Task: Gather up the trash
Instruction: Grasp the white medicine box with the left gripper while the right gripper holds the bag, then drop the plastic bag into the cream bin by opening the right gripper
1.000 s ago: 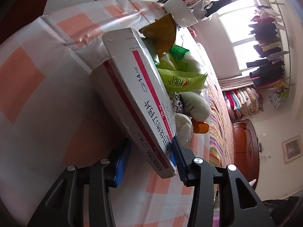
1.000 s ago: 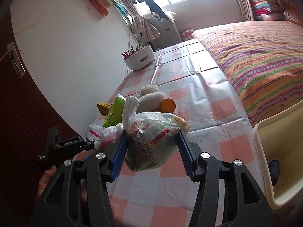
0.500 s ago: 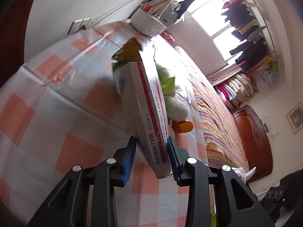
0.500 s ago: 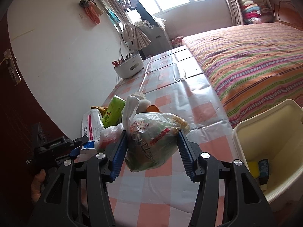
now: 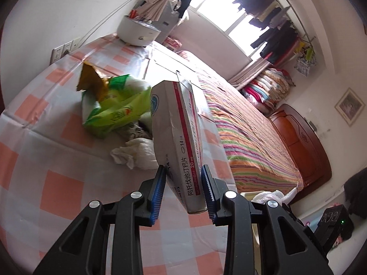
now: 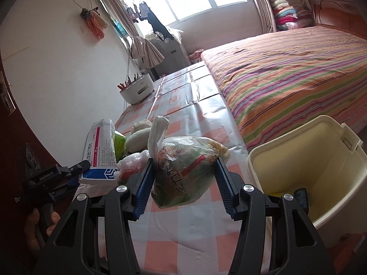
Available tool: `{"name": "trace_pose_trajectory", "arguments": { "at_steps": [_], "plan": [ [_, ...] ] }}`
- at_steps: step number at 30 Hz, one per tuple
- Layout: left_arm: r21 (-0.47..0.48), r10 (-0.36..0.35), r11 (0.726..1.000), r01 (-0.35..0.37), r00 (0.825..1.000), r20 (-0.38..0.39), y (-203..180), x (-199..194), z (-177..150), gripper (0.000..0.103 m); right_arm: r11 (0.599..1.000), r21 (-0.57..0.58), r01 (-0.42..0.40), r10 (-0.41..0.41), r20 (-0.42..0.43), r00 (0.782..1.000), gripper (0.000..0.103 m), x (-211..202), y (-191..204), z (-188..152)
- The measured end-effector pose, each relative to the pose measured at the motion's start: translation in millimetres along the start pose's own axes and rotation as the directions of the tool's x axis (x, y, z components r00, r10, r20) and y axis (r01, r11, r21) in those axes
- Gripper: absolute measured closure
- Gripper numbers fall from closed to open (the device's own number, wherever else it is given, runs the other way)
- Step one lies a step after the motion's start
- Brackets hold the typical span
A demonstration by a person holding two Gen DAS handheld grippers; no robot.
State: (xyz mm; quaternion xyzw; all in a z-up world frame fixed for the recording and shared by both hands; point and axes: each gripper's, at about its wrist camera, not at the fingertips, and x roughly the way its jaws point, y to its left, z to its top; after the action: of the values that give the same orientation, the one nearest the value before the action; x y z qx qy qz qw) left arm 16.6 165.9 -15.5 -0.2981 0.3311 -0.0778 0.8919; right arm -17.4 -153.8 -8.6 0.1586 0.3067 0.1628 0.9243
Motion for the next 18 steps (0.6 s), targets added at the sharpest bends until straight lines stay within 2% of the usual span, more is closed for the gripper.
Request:
{"name": "trace_pose_trajectory", "arguments": {
  "at_steps": [8,18],
  "plan": [
    [0.095,-0.059,0.994,0.061,0.998,-0.031,-38.1,9.7,-2.8,0.072,0.994,0.031,0.108,-0.109,0.063,0.992,0.052,-26.7,-34.0,1.2],
    [0.194,-0.134,0.969,0.151,0.986,-0.098,-86.3,26.7,-13.3,0.072,0.957,0.109,0.268,-0.277,0.080,0.958,0.051,-44.3,-84.5,-5.0]
  ]
}}
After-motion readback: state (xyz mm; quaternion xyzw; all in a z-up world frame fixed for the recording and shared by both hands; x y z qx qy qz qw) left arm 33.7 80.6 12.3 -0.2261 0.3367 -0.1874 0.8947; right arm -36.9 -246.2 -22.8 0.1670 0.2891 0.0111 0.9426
